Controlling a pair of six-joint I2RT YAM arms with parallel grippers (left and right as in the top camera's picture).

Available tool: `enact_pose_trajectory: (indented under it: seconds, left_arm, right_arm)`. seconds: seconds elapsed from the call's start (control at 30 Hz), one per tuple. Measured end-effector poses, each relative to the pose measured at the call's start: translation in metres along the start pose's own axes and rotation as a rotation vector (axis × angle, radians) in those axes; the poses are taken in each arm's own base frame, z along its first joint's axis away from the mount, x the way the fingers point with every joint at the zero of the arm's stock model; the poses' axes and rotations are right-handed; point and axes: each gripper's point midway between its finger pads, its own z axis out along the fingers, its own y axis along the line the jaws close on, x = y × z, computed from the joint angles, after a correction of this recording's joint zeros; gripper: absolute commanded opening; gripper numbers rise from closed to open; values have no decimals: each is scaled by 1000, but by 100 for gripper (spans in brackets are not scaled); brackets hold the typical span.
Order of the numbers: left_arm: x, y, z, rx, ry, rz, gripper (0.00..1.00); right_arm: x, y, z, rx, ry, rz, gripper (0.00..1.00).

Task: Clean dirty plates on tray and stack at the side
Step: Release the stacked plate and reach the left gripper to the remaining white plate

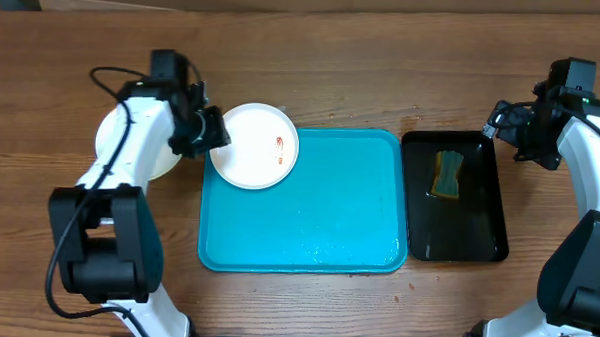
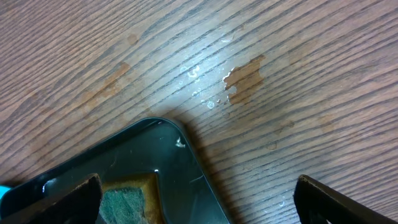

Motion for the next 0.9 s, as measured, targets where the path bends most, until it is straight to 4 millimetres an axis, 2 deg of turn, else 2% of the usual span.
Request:
enact_pose_trajectory:
  seconds: [0.13,0.6,0.77,0.83,0.9]
  left_arm:
    - [-2,-1,3,-74,-26,19,46]
    - [-10,24,-1,-175,-61,-20,45]
    - [-9,29,13,-188,-42,-41,32]
    - [-8,31,21,-193,-25,-48,16]
    - [-6,32,28,-191,-8,-56,8]
  right_arm:
    - [0,0,0,0,0,0,100]
    - [0,0,0,0,0,0,100]
    - [0,0,0,0,0,0,100]
    - [0,0,0,0,0,0,100]
    - [0,0,0,1,1,1,100]
